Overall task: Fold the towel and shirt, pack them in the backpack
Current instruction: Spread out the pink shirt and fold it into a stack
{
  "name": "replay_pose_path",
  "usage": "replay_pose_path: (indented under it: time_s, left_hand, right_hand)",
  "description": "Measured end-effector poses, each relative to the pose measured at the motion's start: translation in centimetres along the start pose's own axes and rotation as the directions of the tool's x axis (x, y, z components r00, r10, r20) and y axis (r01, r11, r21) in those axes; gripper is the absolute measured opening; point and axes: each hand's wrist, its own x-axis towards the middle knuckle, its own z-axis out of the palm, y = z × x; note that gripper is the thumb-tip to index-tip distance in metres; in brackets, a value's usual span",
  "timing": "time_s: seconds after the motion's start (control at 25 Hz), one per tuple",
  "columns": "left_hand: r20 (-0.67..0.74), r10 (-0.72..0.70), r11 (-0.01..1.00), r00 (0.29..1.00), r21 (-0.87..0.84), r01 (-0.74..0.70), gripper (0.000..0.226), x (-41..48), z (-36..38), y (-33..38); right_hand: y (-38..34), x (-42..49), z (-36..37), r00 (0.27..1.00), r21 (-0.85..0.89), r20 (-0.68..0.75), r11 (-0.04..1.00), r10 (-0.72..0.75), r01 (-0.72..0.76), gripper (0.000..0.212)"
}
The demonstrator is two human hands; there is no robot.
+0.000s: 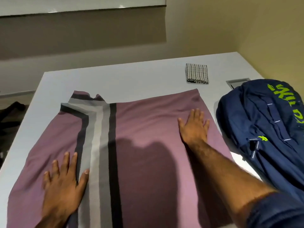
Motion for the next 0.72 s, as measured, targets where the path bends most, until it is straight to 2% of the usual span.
replay_pose_path:
  time_s: [0.04,0.08,0.12,0.16,0.2,0.24,0.28,0.32,0.36,0.4,0.44,0.48,0.52,0.56,0.6,0.64,0.68,0.72]
  left_hand:
    - [0.003,0.002,1.0,1.0,0.001,-0.002,0.091,-0.4,-0.1,0.2]
    - [0.002,0.002,1.0,1.0,-0.007,-0.002,0.092,-0.6,-0.5,0.6]
    - [-0.035,0.011,0.999,0.999,-0.031,-0.012,0.09,-0.3,-1.2,1.3]
    - [-0.09,0.054,0.997,0.994,-0.05,-0.059,0.083,0.6,-2.1,2.4]
    - [-0.145,0.128,0.984,0.981,-0.108,-0.144,0.071,2.1,-3.0,3.6]
    - [-0.182,0.209,0.951,0.961,-0.19,-0.243,0.061,4.1,-3.7,5.0]
    - [-0.187,0.276,0.918,0.943,-0.24,-0.316,0.057,6.5,-3.9,6.1]
    - [-0.182,0.335,0.896,0.925,-0.242,-0.372,0.057,9.1,-3.8,6.7]
    - [-0.153,0.376,0.897,0.914,-0.188,-0.4,0.06,11.7,-3.5,6.3]
    - [-0.105,0.357,0.924,0.928,-0.109,-0.367,0.065,14.4,-3.6,4.8]
    - [-0.079,0.275,0.959,0.958,-0.05,-0.279,0.067,16.7,-3.8,2.6]
    - [-0.113,0.131,0.991,0.985,-0.025,-0.135,0.067,18.1,-4.4,0.5]
    - [-0.19,-0.02,0.998,0.982,-0.064,0.008,0.064,18.6,-5.2,-0.6]
    - [-0.242,-0.088,0.988,0.966,-0.142,0.054,0.06,18.3,-5.7,0.1]
    - [-0.27,-0.026,0.978,0.963,-0.208,-0.032,0.057,17.2,-6.0,2.2]
    - [-0.27,0.129,0.96,0.954,-0.206,-0.188,0.057,15.6,-5.5,4.8]
    - [-0.222,0.27,0.939,0.937,-0.152,-0.307,0.06,13.9,-4.3,7.0]
    - [-0.164,0.331,0.932,0.929,-0.096,-0.349,0.065,12.8,-3.2,7.7]
  right_hand:
    - [0.6,1.4,-1.0,0.994,0.02,-0.008,0.994,0.11,-0.11,0.077]
    - [0.2,2.1,-1.4,0.996,0.027,-0.044,0.996,0.083,-0.082,0.074]
    - [-1.2,2.2,-1.4,0.991,0.009,-0.105,0.997,-0.079,0.08,0.07]
    - [-3.5,1.9,-1.2,0.946,-0.027,-0.093,0.951,-0.309,0.308,0.067]
    - [-5.8,1.2,-0.7,0.852,-0.047,-0.03,0.852,-0.523,0.521,0.065]
    - [-7.6,0.4,0.1,0.737,-0.053,0.063,0.735,-0.673,0.675,0.065]
    - [-8.8,-0.3,1.1,0.666,-0.074,0.146,0.664,-0.731,0.744,0.067]
    - [-8.8,-0.1,1.8,0.67,-0.1,0.177,0.664,-0.721,0.741,0.068]
    - [-8.0,1.2,2.2,0.729,-0.119,0.146,0.719,-0.669,0.684,0.07]
    - [-6.8,2.9,2.3,0.816,-0.126,0.104,0.806,-0.568,0.578,0.071]
    - [-5.3,4.7,1.9,0.907,-0.128,0.067,0.898,-0.416,0.422,0.073]
    - [-4.1,6.3,1.3,0.981,-0.103,0.028,0.976,-0.192,0.194,0.076]
    - [-4.0,7.1,0.8,1.0,-0.041,-0.005,0.999,0.019,-0.019,0.079]
    - [-5.3,6.6,0.3,0.992,0.004,-0.017,0.992,0.126,-0.126,0.081]
    - [-8.0,5.0,0.3,0.995,0.043,-0.046,0.996,0.083,-0.081,0.08]
    - [-11.5,2.8,1.2,0.991,0.037,-0.083,0.994,-0.101,0.104,0.076]
    - [-15.1,0.0,1.8,0.939,0.039,-0.052,0.939,-0.339,0.341,0.072]
    - [-17.9,-2.6,2.3,0.848,0.062,0.016,0.847,-0.53,0.528,0.069]
